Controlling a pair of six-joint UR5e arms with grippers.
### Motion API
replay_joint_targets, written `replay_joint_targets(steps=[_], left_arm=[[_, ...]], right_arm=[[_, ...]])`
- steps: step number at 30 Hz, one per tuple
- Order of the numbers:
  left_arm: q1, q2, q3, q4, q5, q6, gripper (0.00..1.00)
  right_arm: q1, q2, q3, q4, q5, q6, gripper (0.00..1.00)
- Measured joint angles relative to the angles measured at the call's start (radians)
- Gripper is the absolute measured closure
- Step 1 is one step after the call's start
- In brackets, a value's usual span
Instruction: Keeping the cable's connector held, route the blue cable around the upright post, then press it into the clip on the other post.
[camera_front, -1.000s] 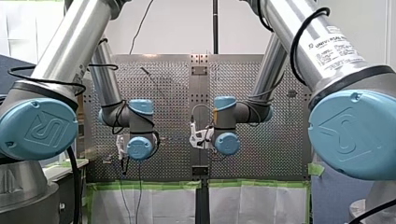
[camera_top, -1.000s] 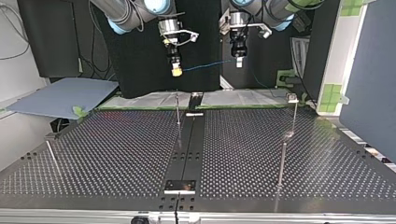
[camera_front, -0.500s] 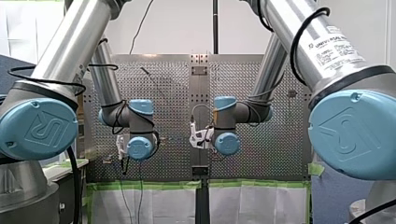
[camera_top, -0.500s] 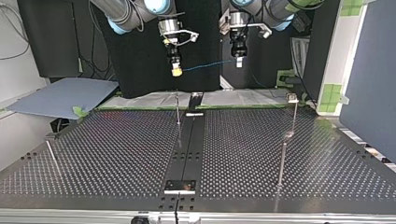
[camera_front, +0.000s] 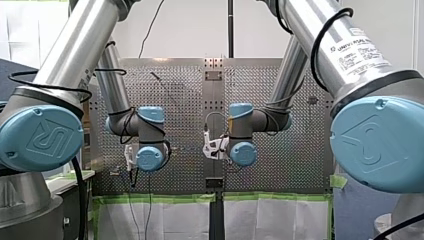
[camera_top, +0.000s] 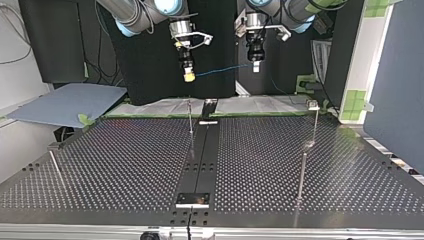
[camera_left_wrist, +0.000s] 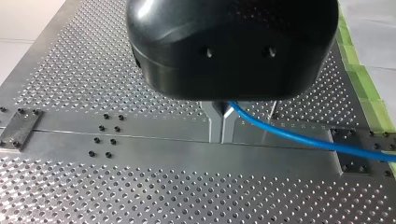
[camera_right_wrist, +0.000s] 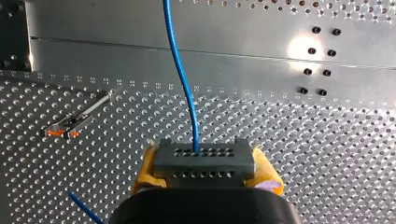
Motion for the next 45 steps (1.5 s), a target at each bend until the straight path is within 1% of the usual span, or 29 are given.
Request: replay_joint_targets(steps=[28,30,33,36,40,42,45], left_arm=[[-0.001,0.001,0.001,0.002,0.003,-0.005,1.0],[0.002,-0.003,0.0,-0.003,0.0,-0.001,1.0],[0.01,-0.021,-0.001,-0.021,-0.004,0.004,1.0],[0.013,-0.046,-0.001,-0.047,-0.006,0.005,1.0],[0.013,-0.062,-0.002,-0.064,-0.006,0.006,1.0],[0.014,-0.065,-0.002,-0.067,-0.006,0.006,1.0],[0.014,-0.066,-0.001,-0.069,-0.006,0.006,1.0]], right_arm=[[0.0,-0.002,0.0,0.0,0.0,0.0,1.0],[0.002,0.001,-0.002,0.002,0.001,-0.003,1.0],[0.016,0.019,-0.007,0.022,0.003,-0.015,1.0],[0.023,0.048,-0.009,0.05,0.004,-0.021,1.0],[0.026,0.08,-0.009,0.092,0.004,-0.023,1.0],[0.026,0.086,-0.009,0.11,0.005,-0.023,1.0],[0.026,0.089,-0.009,0.122,0.005,-0.023,1.0]])
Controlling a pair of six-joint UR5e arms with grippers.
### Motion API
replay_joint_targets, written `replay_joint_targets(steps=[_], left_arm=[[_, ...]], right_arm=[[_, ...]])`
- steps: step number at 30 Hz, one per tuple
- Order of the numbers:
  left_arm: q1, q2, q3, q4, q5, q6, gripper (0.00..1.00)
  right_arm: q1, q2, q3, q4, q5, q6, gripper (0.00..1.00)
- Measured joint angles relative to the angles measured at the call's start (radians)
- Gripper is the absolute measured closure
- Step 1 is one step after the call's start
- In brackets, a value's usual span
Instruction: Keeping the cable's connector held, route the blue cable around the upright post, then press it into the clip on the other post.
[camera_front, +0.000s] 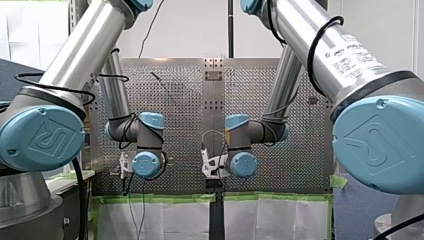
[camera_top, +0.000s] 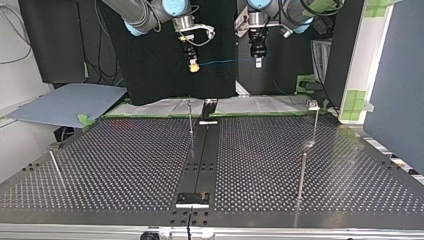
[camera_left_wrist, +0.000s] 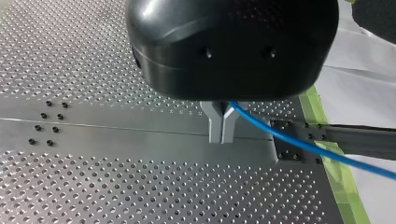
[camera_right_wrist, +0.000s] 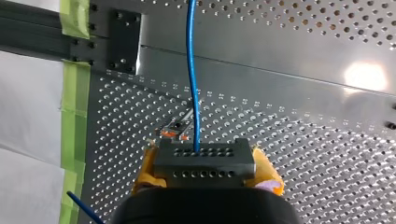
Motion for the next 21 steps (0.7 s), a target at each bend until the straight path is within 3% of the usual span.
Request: replay_joint_targets(steps=[11,17,21], left_arm=[[0.001,-0.004,0.001,-0.004,0.006,-0.002,1.0],[-0.002,0.034,0.01,-0.009,0.028,-0.019,1.0],[0.008,0.071,0.011,-0.036,0.022,-0.048,1.0]], right_arm=[[0.0,0.0,-0.001,0.006,0.001,0.001,1.0],[0.003,-0.041,-0.041,0.047,0.01,0.043,1.0],[-0.003,-0.078,-0.066,0.084,-0.014,0.079,1.0]])
